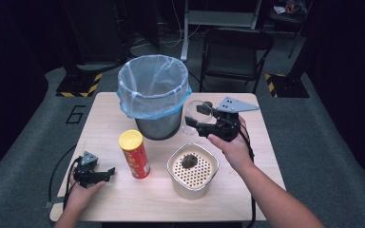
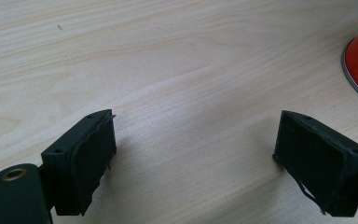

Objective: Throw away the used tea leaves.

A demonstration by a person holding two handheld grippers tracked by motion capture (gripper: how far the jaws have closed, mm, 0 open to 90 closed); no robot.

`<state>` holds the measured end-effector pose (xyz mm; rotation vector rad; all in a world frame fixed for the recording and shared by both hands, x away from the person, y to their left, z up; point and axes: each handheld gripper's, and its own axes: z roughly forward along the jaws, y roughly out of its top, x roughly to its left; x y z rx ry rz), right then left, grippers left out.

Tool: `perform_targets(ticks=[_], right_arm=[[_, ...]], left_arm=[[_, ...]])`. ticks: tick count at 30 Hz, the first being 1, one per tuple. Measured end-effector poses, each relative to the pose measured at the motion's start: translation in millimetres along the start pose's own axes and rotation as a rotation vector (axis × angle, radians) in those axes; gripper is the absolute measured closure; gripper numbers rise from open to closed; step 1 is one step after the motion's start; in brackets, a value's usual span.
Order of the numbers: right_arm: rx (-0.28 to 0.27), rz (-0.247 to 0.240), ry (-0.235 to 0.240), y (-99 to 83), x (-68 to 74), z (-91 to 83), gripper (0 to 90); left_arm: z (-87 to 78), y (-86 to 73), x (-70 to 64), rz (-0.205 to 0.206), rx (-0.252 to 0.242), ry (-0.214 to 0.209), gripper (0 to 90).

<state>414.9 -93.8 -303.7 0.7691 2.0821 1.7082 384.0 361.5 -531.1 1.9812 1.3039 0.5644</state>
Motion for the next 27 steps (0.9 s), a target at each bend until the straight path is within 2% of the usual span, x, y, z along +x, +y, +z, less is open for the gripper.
perform_targets(ticks=[4, 5, 7, 9, 10, 11, 12, 15, 20, 27], right_arm=[[0.005, -0.026, -0.02, 20.6, -3.6, 1.3, 38.8], [0.003, -0.032, -0.028, 31.2, -5.5, 2.5, 39.0], [-0.001, -0.032, -0.029, 36.3, -6.4, 2.9, 39.0], [-0.014, -0.039, -0.032, 52.3, -8.0, 5.5, 38.6], [-0.014, -0.039, -0.032, 52.3, -8.0, 5.5, 38.6], [-0.015, -0.036, -0.037, 63.5, -9.5, 9.3, 38.4], [-0.015, -0.036, -0.037, 63.5, -9.5, 9.3, 38.4], [-0.02, -0.061, -0.065, 84.0, -13.9, 19.3, 38.1], [-0.019, -0.09, -0.08, 97.7, -20.6, 32.0, 37.7], [0.016, -0.086, -0.105, 103.4, -27.8, 53.5, 37.4]], left_arm=[[0.0, 0.0, -0.1, 0.0, 0.001, 0.0, 12.2], [0.0, 0.1, -0.4, -0.002, 0.002, 0.0, 12.1], [-0.8, 0.4, -0.2, 0.001, 0.012, -0.003, 12.0], [-0.7, 0.4, -0.1, 0.002, 0.012, -0.003, 12.0], [-0.7, 0.4, -0.1, 0.002, 0.012, -0.003, 12.0], [-0.7, 0.4, -0.2, 0.001, 0.012, -0.003, 12.0], [-0.7, 0.4, -0.2, 0.001, 0.012, -0.003, 12.0], [-0.8, 0.5, -0.1, 0.002, 0.012, -0.003, 12.0], [-0.6, 0.4, -0.4, -0.002, 0.011, -0.005, 12.0], [-0.8, 0.4, -0.1, 0.001, 0.011, -0.004, 12.0]])
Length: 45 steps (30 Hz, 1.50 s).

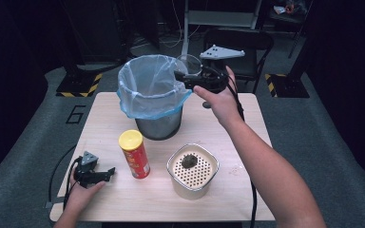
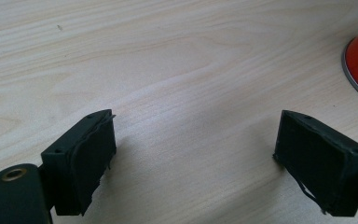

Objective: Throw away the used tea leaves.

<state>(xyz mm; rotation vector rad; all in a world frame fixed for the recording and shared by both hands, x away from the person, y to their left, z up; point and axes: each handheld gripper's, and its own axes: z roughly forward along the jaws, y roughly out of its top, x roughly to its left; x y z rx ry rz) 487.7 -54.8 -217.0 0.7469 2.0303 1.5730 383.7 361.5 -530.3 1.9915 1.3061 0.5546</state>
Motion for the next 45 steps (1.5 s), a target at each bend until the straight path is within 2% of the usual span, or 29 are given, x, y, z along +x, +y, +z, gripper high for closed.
perform_targets(ticks=[2, 6, 7, 11, 14, 17, 18, 23, 24, 29, 31, 34, 41, 45], right_arm=[[0.02, 0.013, -0.009, 2.2, -0.2, 10.0, 36.7], [0.024, 0.019, -0.016, 5.3, 0.7, 22.8, 36.2], [0.032, 0.024, -0.014, 7.0, 2.3, 31.7, 36.1], [0.047, 0.004, -0.02, 10.6, 5.0, 46.5, 36.1], [0.048, 0.012, -0.026, 14.7, 7.8, 64.0, 35.8], [0.05, 0.006, -0.032, 15.6, 9.2, 71.5, 36.6], [0.062, 0.007, -0.03, 15.7, 11.0, 80.4, 36.9], [0.089, 0.012, -0.055, 12.2, 12.8, 97.3, 36.6], [0.091, 0.012, -0.073, 9.8, 12.7, 103.8, 36.1], [0.094, 0.029, -0.1, 6.0, 11.2, 113.0, 33.6], [0.112, 0.022, -0.122, 4.4, 10.3, 117.6, 33.2], [0.124, 0.042, -0.132, 2.7, 8.3, 120.1, 33.0], [0.154, 0.053, -0.134, -0.7, 4.2, 122.4, 33.1], [0.183, 0.068, -0.114, -3.7, 2.2, 125.7, 31.7]], left_arm=[[-0.5, 0.2, 0.2, 0.001, 0.006, -0.003, 12.0], [-0.5, 0.1, 0.4, 0.002, 0.005, -0.003, 12.1], [-0.7, 0.2, 0.6, 0.003, 0.008, -0.005, 12.1], [-0.5, 0.1, 0.5, 0.002, 0.004, -0.003, 12.1], [-0.4, 0.1, 0.4, 0.001, 0.004, -0.002, 12.0], [-0.4, 0.0, 0.4, 0.002, 0.003, -0.002, 12.0], [-0.3, 0.0, 0.3, 0.0, 0.002, -0.002, 12.1], [-0.3, 0.0, 0.3, 0.0, 0.002, -0.002, 12.0], [-0.5, 0.1, 0.4, 0.002, 0.004, -0.003, 12.1], [-0.5, 0.1, 0.5, 0.002, 0.004, -0.003, 12.1], [-0.5, 0.1, 0.5, 0.002, 0.004, -0.003, 12.1], [-0.5, 0.1, 0.5, 0.002, 0.004, -0.002, 12.1], [-0.5, 0.2, 0.2, 0.001, 0.006, -0.003, 12.0], [-0.5, 0.2, 0.1, 0.001, 0.006, -0.003, 12.0]])
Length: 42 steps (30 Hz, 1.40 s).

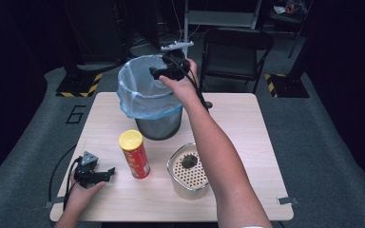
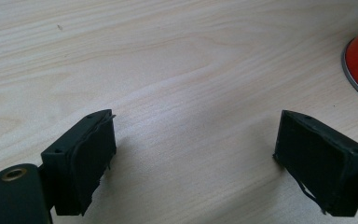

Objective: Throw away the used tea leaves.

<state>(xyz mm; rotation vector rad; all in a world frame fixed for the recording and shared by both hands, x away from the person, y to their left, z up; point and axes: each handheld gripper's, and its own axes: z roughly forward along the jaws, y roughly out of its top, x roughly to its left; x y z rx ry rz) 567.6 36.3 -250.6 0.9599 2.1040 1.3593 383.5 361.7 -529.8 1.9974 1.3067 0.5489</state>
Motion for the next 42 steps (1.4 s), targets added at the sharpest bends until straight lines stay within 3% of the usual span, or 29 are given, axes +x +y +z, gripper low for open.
perform_targets(ticks=[3, 4, 5, 16, 19, 24, 28, 32, 33, 35, 37, 42], right_arm=[[0.069, -0.01, 0.05, -4.5, 0.4, 9.8, 24.5], [0.069, -0.01, 0.05, -4.5, 0.4, 9.8, 24.5], [0.08, -0.025, 0.05, -6.6, 2.6, 13.2, 13.0], [0.019, -0.013, 0.067, -9.7, 4.3, -0.7, 7.9], [0.0, -0.025, 0.047, -13.2, 0.2, -16.5, 14.5], [-0.007, -0.037, 0.051, -19.7, -3.7, -34.4, 17.0], [-0.039, 0.003, 0.057, -26.7, -9.8, -56.7, 20.3], [-0.052, -0.039, 0.055, -37.3, -13.6, -77.9, 22.3], [-0.05, -0.045, 0.061, -40.4, -14.7, -82.5, 22.6], [-0.051, -0.039, 0.062, -43.9, -15.3, -86.9, 23.8], [-0.054, -0.052, 0.05, -52.7, -18.4, -95.7, 25.9], [-0.053, -0.09, 0.01, -78.6, -26.2, -118.5, 25.9]], left_arm=[[-0.1, -0.1, -0.2, -0.001, 0.001, 0.002, 12.0], [-0.1, -0.1, -0.2, -0.001, 0.001, 0.002, 12.0], [0.1, -0.3, -0.5, -0.002, -0.004, 0.005, 12.0], [-0.1, -0.5, -1.0, -0.003, -0.003, 0.005, 11.7], [-0.2, -0.7, -0.9, 0.003, -0.004, 0.004, 11.6], [-0.3, -0.7, -1.1, 0.003, -0.003, 0.004, 11.7], [-0.8, -0.6, -2.8, -0.009, -0.002, 0.021, 12.2], [-1.9, -0.6, -2.6, -0.017, -0.007, 0.028, 15.5], [-3.4, -0.2, -2.1, -0.04, -0.002, 0.015, 16.1], [-4.4, 0.0, -1.0, -0.038, 0.001, 0.012, 16.2], [-6.2, 1.0, -2.5, -0.052, -0.001, 0.006, 16.0], [-13.5, 7.4, -8.8, -0.039, -0.018, -0.027, 13.7]])
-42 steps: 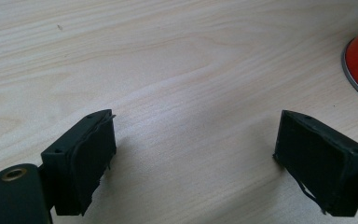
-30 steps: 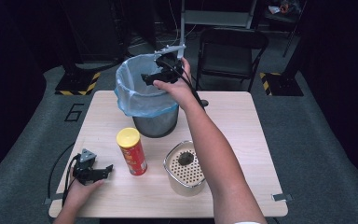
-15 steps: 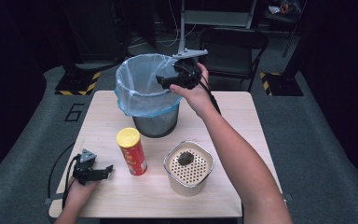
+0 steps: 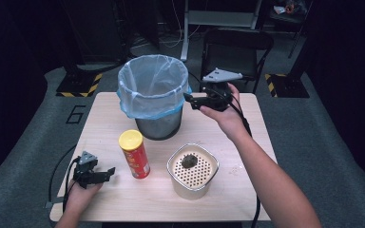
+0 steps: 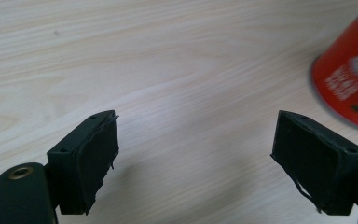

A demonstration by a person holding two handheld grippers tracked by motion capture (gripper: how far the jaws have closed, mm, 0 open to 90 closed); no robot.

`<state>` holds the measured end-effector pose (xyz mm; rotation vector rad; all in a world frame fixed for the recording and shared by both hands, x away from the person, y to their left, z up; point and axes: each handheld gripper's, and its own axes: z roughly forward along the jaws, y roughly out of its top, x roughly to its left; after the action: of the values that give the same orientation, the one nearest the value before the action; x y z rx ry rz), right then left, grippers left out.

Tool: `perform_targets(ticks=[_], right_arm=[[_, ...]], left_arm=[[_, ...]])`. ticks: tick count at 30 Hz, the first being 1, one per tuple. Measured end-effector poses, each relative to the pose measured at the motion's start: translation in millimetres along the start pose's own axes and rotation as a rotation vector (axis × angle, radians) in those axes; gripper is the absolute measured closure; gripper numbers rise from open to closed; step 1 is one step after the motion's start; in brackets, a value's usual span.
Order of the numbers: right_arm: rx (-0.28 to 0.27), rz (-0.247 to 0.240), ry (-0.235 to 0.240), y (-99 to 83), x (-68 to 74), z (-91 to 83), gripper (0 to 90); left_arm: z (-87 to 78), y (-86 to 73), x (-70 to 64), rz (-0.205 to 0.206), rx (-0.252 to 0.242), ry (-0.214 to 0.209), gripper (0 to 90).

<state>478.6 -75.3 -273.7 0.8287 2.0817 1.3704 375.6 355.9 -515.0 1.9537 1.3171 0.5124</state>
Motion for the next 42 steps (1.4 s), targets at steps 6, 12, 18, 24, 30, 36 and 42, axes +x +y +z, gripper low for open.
perform_targets(ticks=[6, 12, 18, 24, 30, 36, 42], right_arm=[[0.008, 0.031, -0.016, -37.0, -11.1, -15.4, 25.9], [0.015, 0.091, -0.033, -69.6, -20.6, -22.2, 25.8], [0.024, 0.128, -0.061, -99.0, -28.3, -32.5, 25.8], [0.032, 0.143, -0.086, -120.7, -30.8, -41.0, 25.9], [0.055, 0.141, -0.117, -145.3, -32.8, -48.2, 25.9], [0.078, 0.135, -0.157, -167.6, -31.8, -54.3, 25.8], [0.085, 0.16, -0.182, -185.4, -30.8, -58.9, 25.9]], left_arm=[[-6.8, 6.1, -15.6, 0.029, -0.03, -0.042, 12.0], [-12.2, 10.7, -28.1, 0.057, -0.048, -0.082, 11.5], [-18.3, 13.7, -37.9, 0.078, -0.059, -0.136, 12.4], [-26.1, 18.7, -46.8, 0.069, -0.112, -0.191, 12.0], [-25.2, 23.3, -58.0, 0.099, -0.133, -0.224, 11.6], [-15.6, 28.3, -65.4, 0.113, -0.128, -0.249, 11.5], [-9.0, 31.9, -70.1, 0.135, -0.13, -0.251, 11.8]])
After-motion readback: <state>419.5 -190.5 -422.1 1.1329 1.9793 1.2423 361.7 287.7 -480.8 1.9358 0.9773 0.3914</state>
